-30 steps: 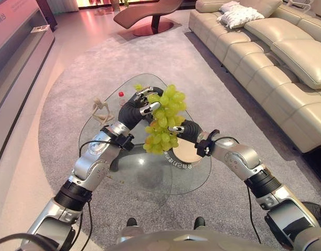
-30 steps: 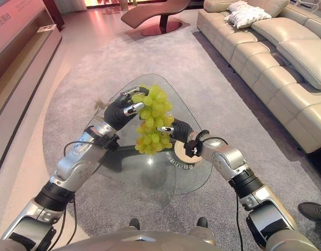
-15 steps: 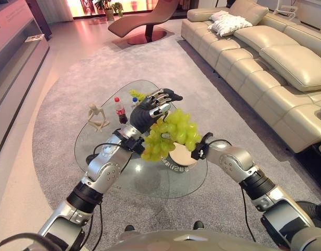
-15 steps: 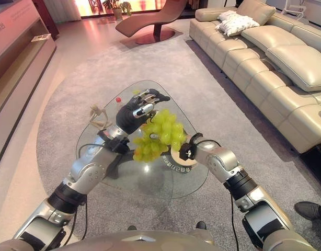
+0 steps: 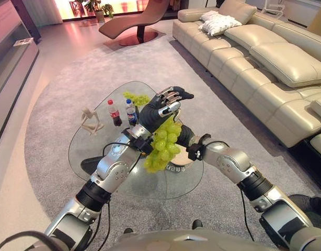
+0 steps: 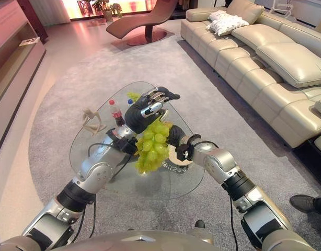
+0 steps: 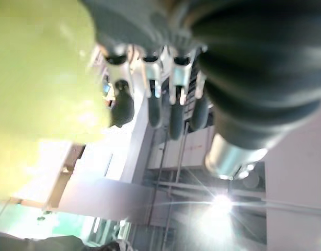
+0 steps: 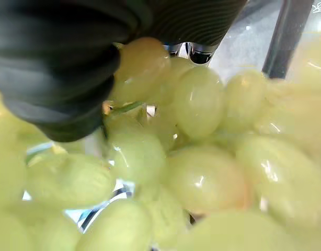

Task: Pick up fruits into the plate

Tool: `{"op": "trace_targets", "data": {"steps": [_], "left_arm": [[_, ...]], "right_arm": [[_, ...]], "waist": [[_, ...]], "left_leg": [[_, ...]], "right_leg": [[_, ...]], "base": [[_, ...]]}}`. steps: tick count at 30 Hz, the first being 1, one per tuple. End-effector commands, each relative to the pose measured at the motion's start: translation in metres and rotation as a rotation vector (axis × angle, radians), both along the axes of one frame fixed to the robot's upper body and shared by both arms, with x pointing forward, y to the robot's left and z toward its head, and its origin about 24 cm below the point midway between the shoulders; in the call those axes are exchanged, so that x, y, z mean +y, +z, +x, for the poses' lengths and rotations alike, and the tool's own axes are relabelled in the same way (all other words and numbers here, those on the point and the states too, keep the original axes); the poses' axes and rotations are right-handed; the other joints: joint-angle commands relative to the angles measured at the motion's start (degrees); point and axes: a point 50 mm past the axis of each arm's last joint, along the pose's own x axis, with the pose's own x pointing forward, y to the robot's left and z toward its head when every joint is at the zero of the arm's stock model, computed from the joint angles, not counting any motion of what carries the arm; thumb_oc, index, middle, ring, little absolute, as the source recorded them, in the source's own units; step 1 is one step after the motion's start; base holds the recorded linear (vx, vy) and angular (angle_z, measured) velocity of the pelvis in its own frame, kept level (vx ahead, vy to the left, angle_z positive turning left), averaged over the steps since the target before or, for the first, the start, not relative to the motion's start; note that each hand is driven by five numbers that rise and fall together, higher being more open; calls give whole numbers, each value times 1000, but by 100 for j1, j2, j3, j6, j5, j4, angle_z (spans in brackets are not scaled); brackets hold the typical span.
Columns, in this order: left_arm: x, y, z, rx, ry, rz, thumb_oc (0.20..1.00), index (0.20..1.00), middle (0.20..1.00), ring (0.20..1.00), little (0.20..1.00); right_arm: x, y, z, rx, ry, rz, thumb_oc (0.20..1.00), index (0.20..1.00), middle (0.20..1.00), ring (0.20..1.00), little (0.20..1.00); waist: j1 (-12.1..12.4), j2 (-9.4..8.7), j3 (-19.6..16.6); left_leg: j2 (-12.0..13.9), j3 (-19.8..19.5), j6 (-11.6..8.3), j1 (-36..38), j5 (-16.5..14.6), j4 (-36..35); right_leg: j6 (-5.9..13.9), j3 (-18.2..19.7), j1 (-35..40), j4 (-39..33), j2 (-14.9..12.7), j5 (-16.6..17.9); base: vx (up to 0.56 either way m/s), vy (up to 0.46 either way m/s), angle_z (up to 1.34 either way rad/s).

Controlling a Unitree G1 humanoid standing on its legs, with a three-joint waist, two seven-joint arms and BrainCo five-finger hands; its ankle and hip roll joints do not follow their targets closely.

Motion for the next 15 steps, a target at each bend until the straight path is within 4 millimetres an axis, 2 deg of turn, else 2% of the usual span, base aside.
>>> {"op": "trace_targets", "data": {"steps": [1,8,15], "left_arm": [[-15,37,3,-158,-50,-45,200,200,200,200,200],[-5,42,4,-183,11,-68,200,200,200,200,200],[17,46,6,-207,126,-95,200,200,200,200,200]], "right_arm": [[18,55,11,-183,9,227,200,200,200,200,200],[13,59,13,-187,-41,273,200,200,200,200,200],[-6,61,14,-197,-140,341,200,200,200,200,200]], "waist": [[28,-103,-10],[44,-79,-15],[85,-65,7]], "left_leg": [[-265,10,219,22,-923,307],[-242,3,201,4,-879,272],[-242,-62,194,-45,-848,241]], "right_leg": [[33,-90,339,385,108,-875],[28,-135,347,362,100,-868],[19,-203,331,391,91,-901]], "base": [[0,0,0],[0,0,0],[2,12,3]]}}
